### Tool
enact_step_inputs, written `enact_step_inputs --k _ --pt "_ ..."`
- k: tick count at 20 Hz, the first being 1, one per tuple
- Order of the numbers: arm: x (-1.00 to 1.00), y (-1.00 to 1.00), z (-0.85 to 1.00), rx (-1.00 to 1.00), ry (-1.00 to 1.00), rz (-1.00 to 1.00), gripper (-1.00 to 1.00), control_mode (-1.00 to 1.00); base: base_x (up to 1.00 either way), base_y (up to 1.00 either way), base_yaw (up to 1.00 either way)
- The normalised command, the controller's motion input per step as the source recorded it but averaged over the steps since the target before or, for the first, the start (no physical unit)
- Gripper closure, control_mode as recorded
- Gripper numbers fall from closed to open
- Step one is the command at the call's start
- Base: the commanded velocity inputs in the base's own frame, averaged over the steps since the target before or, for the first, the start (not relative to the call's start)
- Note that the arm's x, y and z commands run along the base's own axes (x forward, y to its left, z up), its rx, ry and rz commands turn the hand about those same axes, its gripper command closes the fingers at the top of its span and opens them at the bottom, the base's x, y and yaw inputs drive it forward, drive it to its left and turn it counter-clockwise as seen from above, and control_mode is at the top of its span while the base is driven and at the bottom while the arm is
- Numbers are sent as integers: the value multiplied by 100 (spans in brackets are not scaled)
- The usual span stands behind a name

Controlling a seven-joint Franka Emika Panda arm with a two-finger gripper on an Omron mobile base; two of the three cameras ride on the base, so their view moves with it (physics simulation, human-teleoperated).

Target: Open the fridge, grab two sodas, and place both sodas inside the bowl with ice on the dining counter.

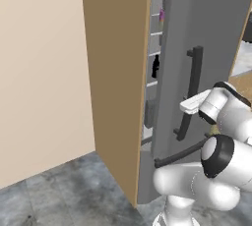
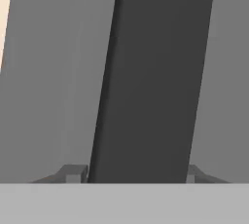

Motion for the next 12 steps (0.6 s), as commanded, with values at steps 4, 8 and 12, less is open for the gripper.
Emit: enact_step_inputs --k 4,8,12 --pt "-51 -73 38 -8 2 -17 100 -100 0 0 0" --pt "-39 -79 36 -10 3 -13 100 -100 0 0 0" --pt "-28 -79 31 -11 3 -10 100 -100 0 0 0"
